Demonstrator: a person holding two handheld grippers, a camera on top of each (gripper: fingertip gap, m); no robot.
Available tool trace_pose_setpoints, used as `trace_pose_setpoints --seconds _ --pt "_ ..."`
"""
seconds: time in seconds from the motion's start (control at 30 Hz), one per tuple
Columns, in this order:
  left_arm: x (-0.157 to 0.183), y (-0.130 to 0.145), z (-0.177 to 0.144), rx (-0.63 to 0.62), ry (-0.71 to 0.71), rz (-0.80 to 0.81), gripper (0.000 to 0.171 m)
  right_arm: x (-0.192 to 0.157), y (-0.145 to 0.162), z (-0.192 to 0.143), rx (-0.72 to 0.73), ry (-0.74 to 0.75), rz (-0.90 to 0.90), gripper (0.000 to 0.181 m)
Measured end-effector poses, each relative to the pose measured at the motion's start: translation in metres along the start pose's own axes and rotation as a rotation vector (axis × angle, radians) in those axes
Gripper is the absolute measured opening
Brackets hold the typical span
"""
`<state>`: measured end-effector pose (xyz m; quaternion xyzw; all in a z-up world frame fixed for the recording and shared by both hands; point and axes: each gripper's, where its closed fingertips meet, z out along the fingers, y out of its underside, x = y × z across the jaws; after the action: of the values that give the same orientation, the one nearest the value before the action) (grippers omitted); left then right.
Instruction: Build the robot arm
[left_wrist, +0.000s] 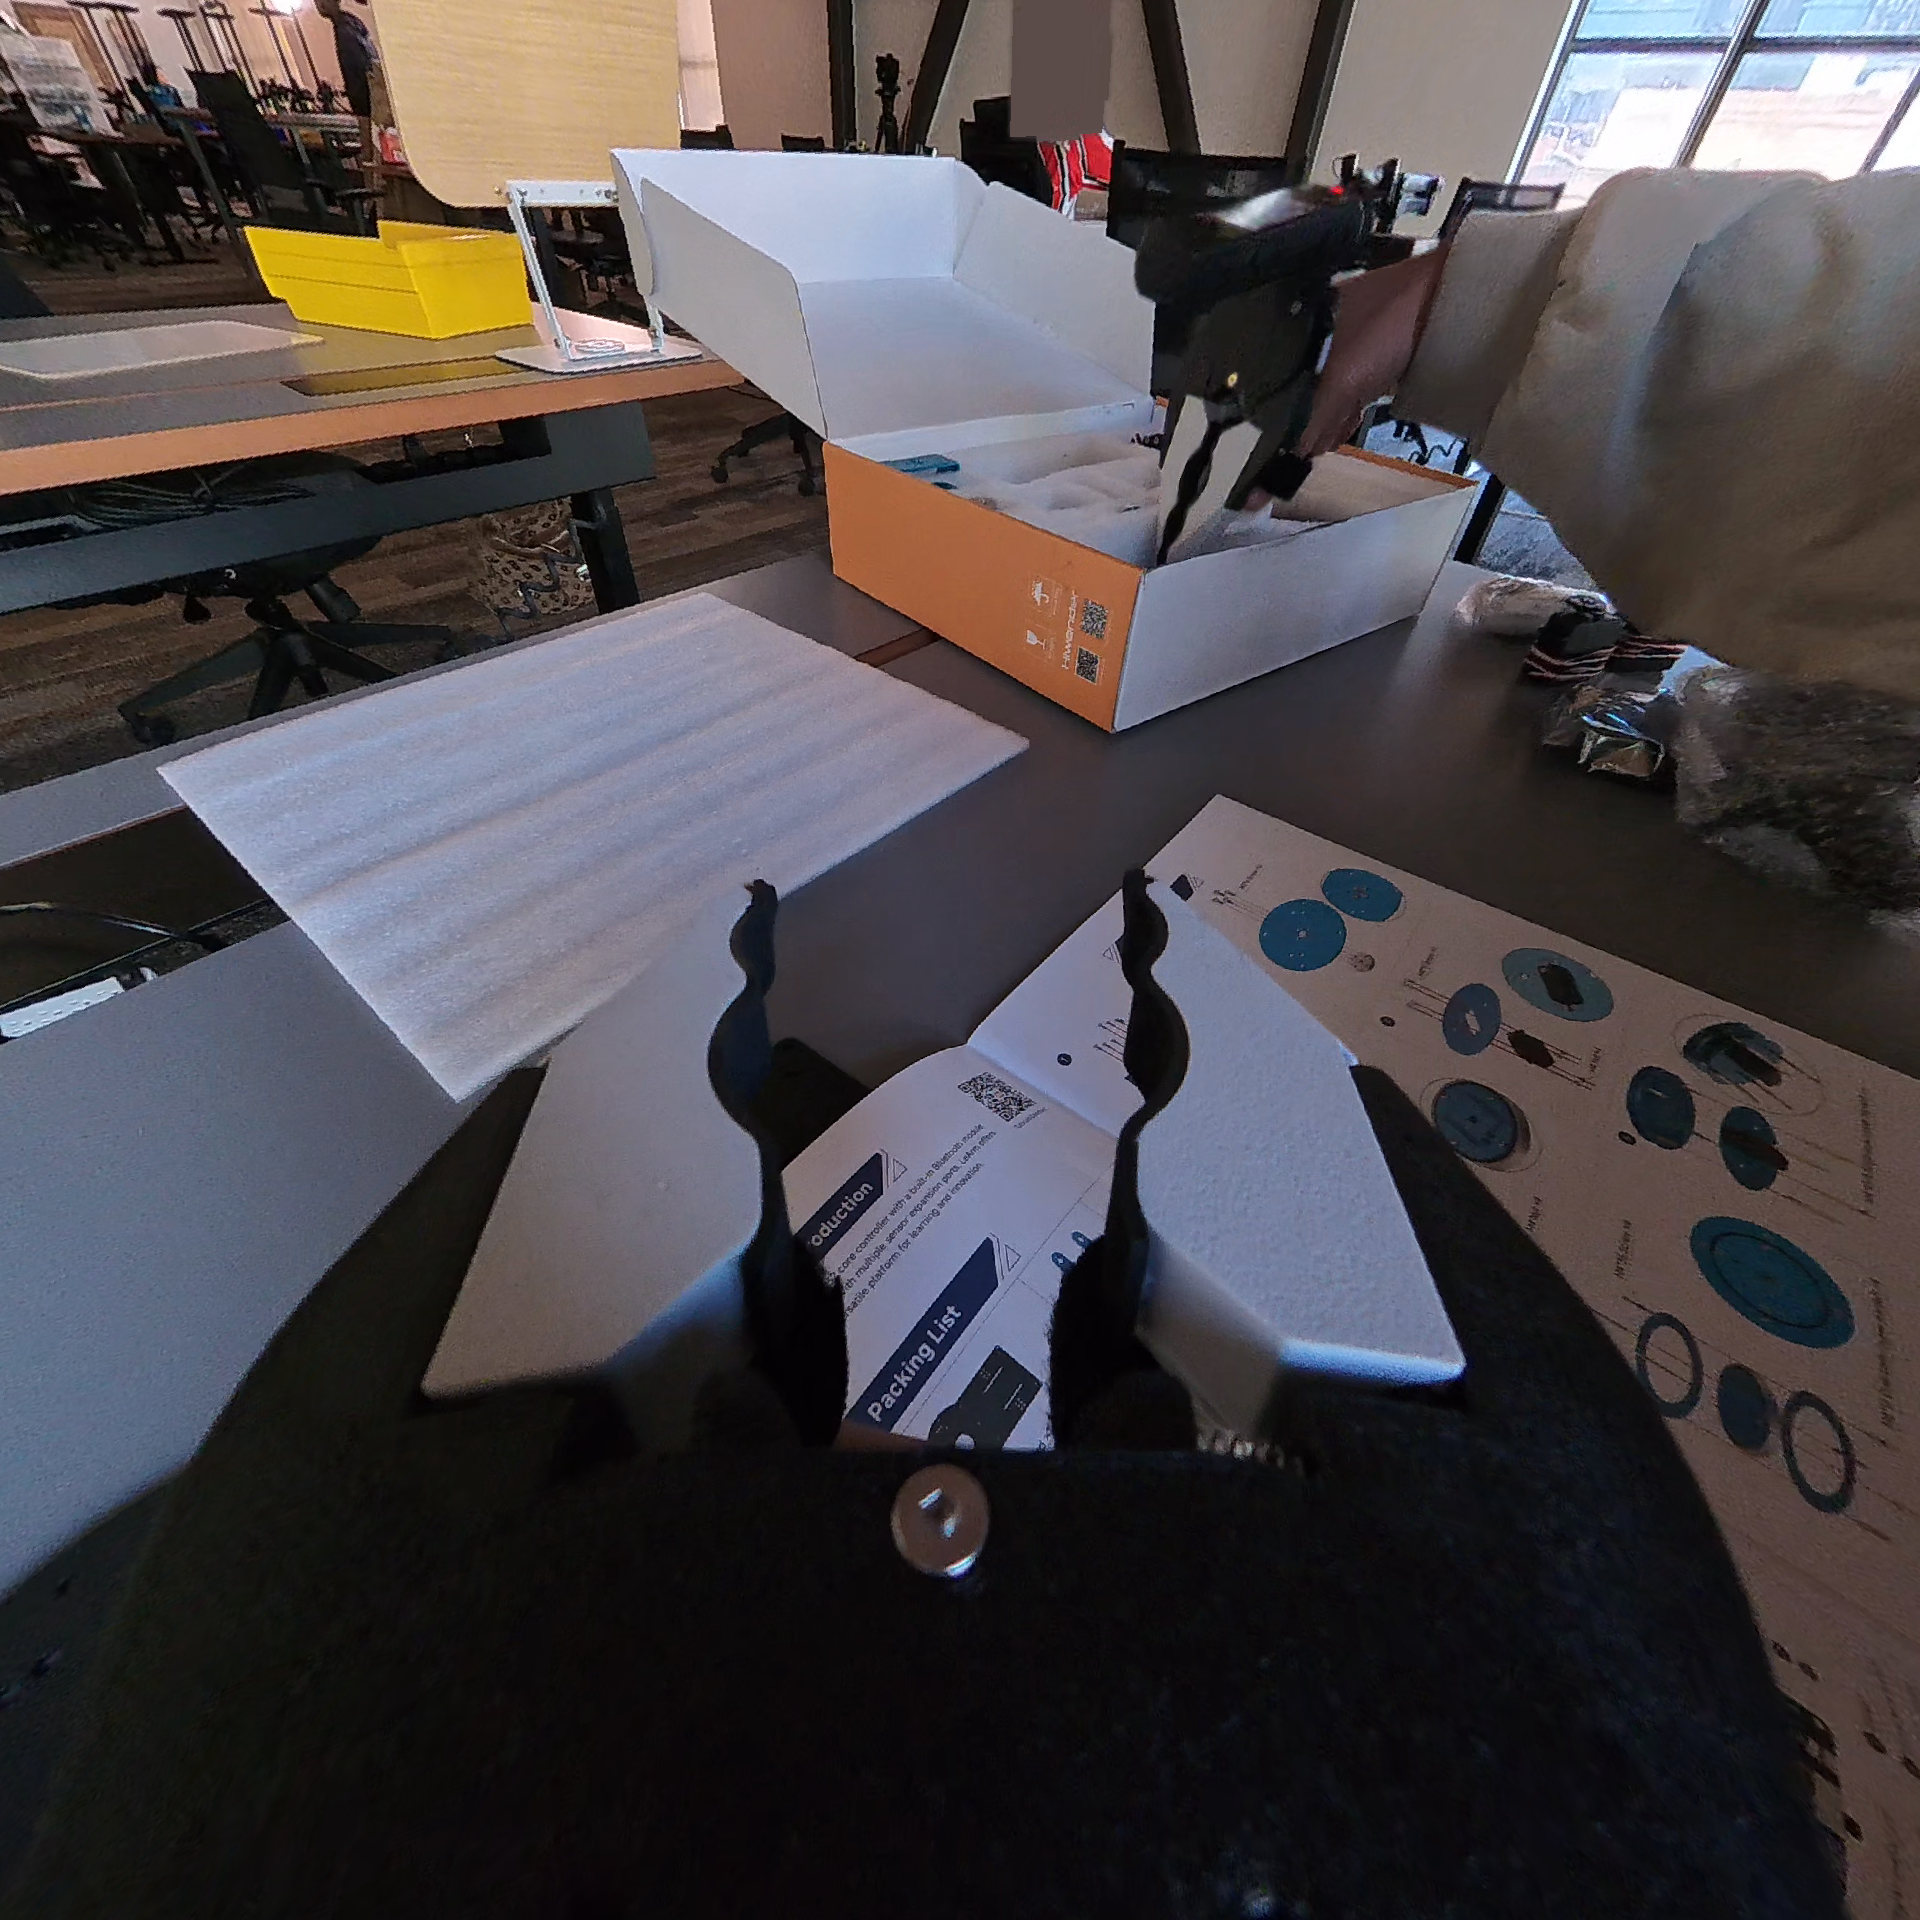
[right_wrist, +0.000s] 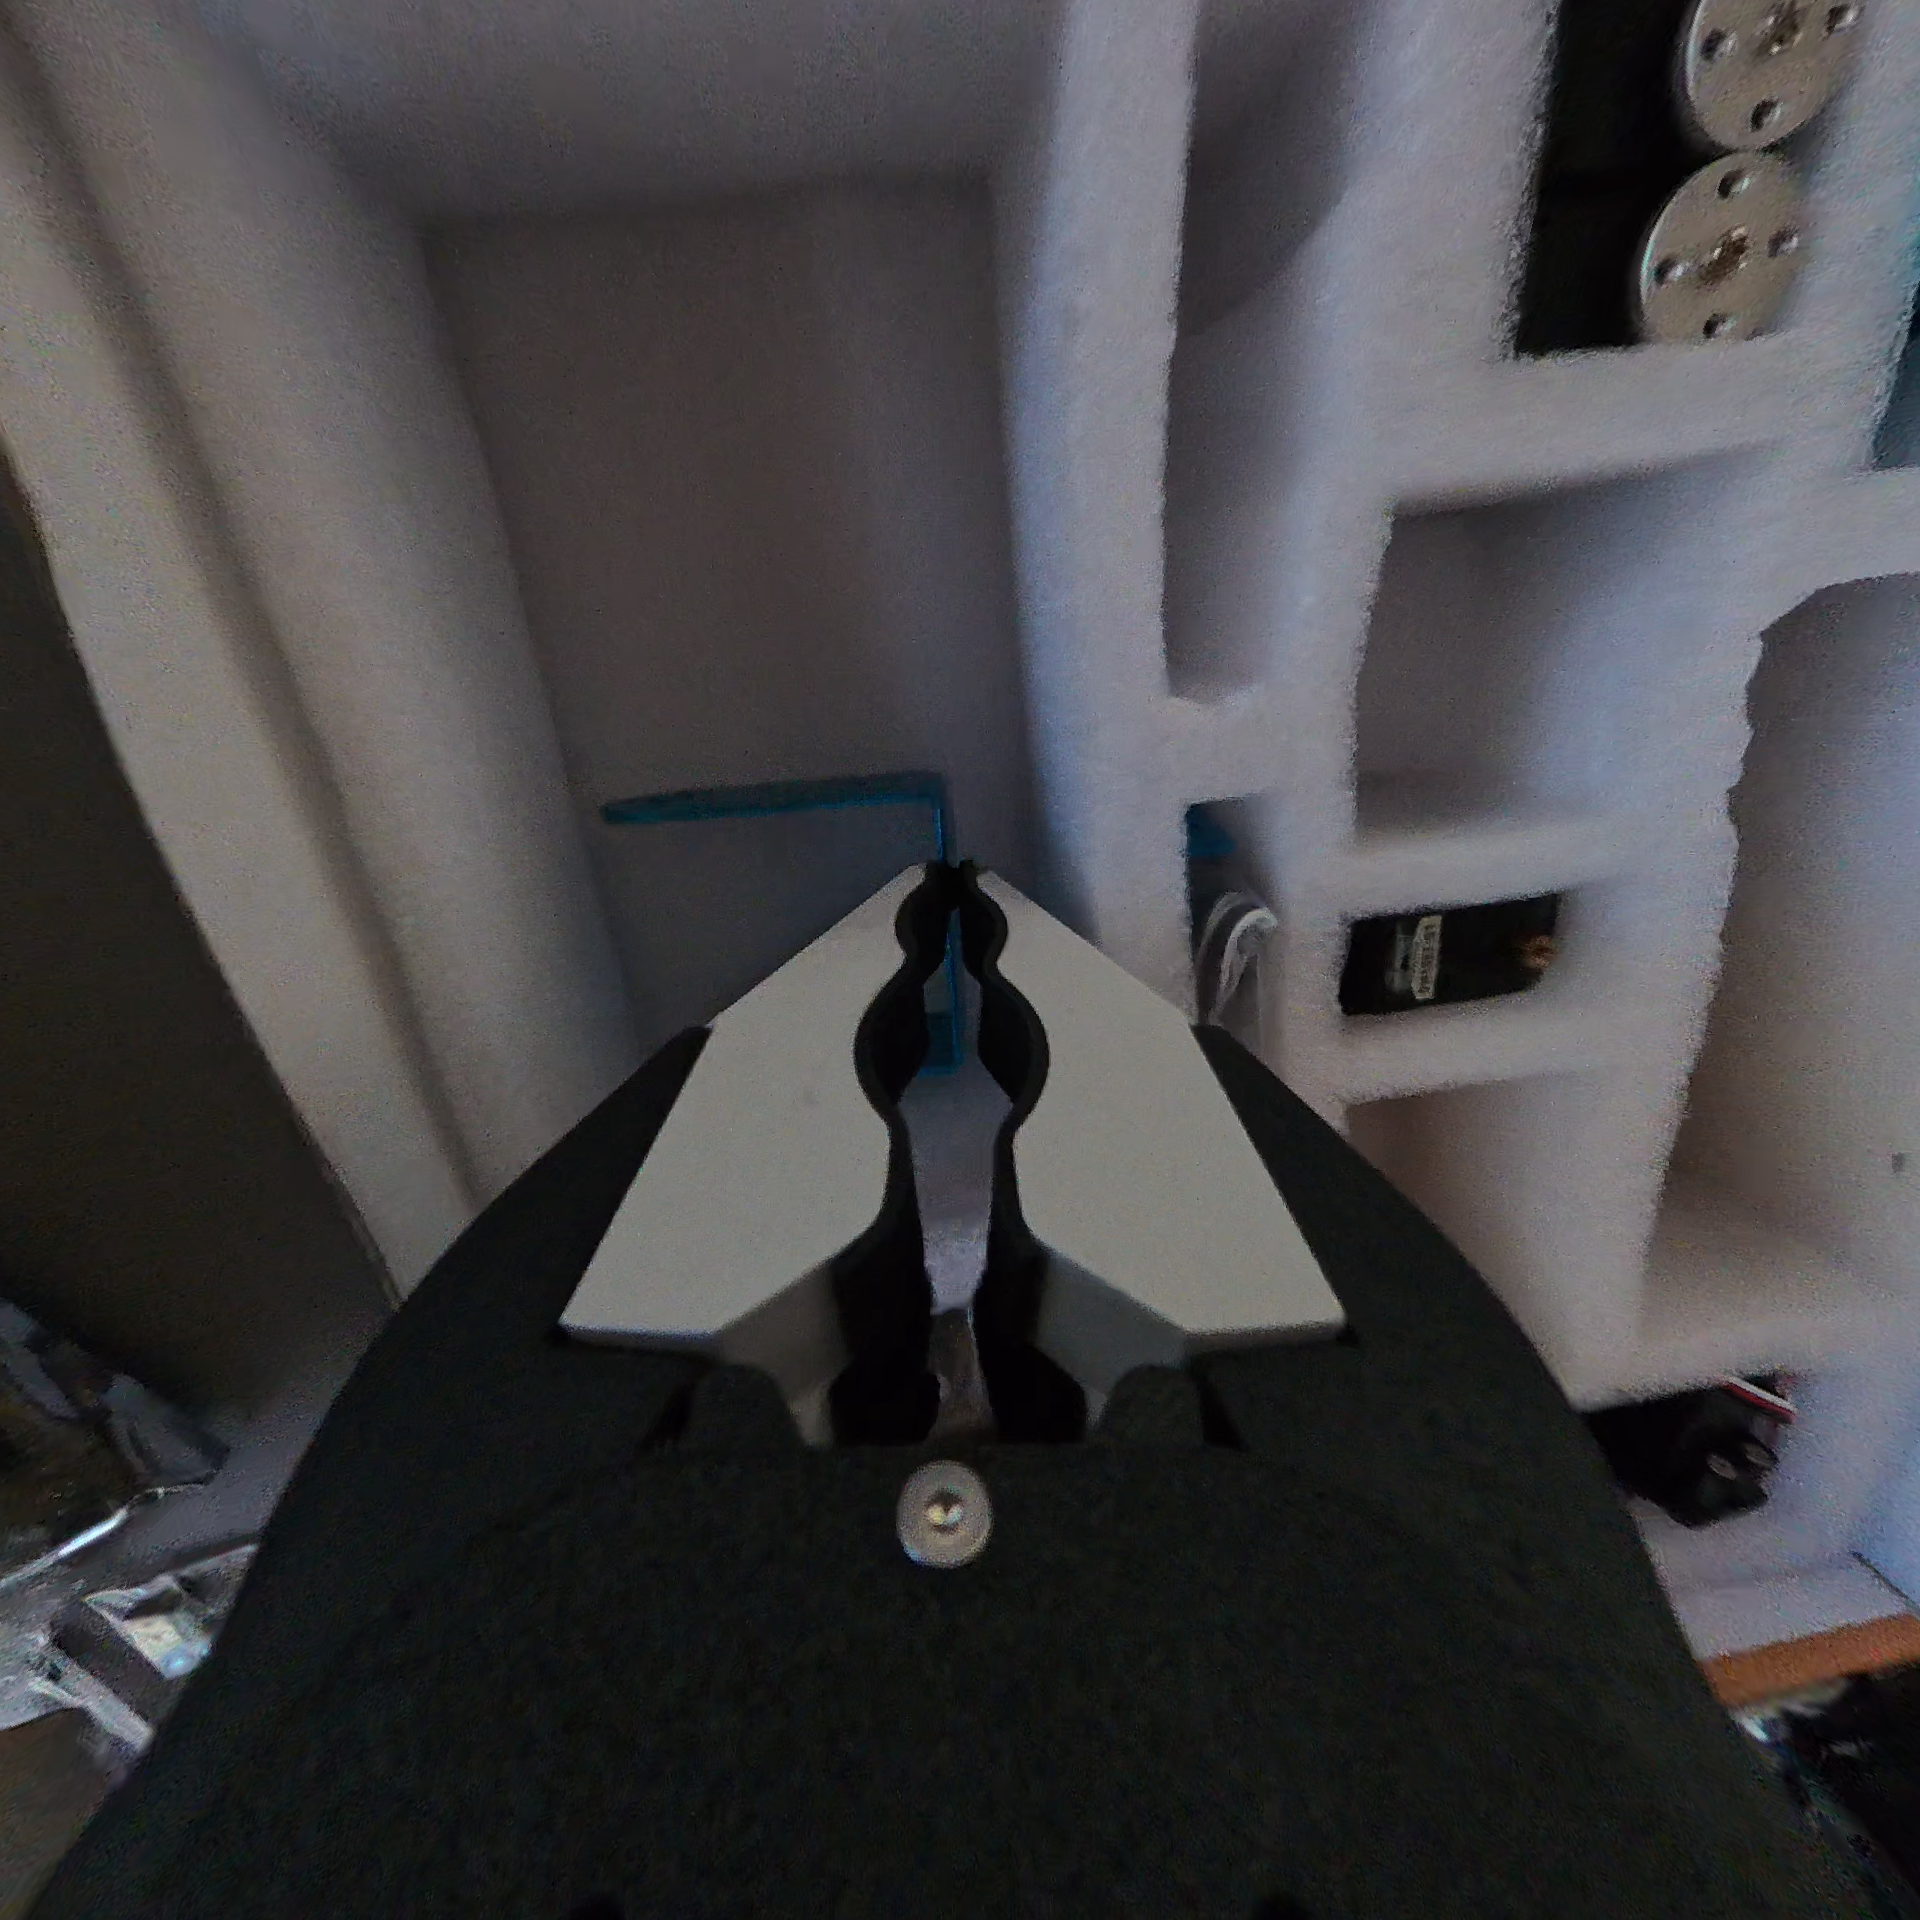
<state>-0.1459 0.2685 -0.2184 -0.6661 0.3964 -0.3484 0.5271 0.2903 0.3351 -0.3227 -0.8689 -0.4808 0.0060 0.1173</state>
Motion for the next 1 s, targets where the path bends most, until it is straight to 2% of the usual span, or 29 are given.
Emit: trace_pose_setpoints --seconds 0.13,0.3,0.4,0.5,0.57,0.63,0.7,0.77,0.87,1.0 --pt "0.003 0.001 0.001 -0.005 0.007 0.004 0.066 -0.002 0.0 -0.001 0.013 -0.043 0.053 0.001" --pt "0.007 0.0 0.002 -0.01 0.009 0.025 0.066 -0.002 0.0 -0.003 -0.014 0.011 0.038 0.002" --pt "0.008 0.0 0.001 -0.014 0.009 0.036 0.066 0.001 -0.004 -0.025 -0.029 -0.057 0.047 0.025" --pt "0.009 0.002 0.002 -0.02 0.013 0.041 0.067 0.021 -0.038 -0.053 0.105 -0.142 0.163 0.029" --pt "0.01 0.002 0.002 -0.024 0.016 0.047 0.067 0.05 -0.058 -0.054 0.178 -0.112 0.232 0.028" --pt "0.01 0.003 0.003 -0.03 0.013 0.052 0.067 0.052 -0.064 -0.044 0.156 -0.243 0.293 0.025" --pt "0.009 0.004 0.002 -0.032 0.009 0.054 0.066 0.052 -0.064 -0.034 0.124 -0.286 0.298 0.016" --pt "0.01 0.002 0.001 -0.024 0.013 0.053 0.066 0.052 -0.066 -0.032 0.126 -0.249 0.257 0.011" --pt "0.013 -0.001 0.001 -0.017 0.022 0.056 0.066 0.047 -0.068 -0.038 0.123 -0.227 0.233 0.013" --pt "0.019 -0.001 0.002 -0.021 0.033 0.073 0.066 0.052 -0.059 -0.047 0.091 -0.103 0.193 0.014"
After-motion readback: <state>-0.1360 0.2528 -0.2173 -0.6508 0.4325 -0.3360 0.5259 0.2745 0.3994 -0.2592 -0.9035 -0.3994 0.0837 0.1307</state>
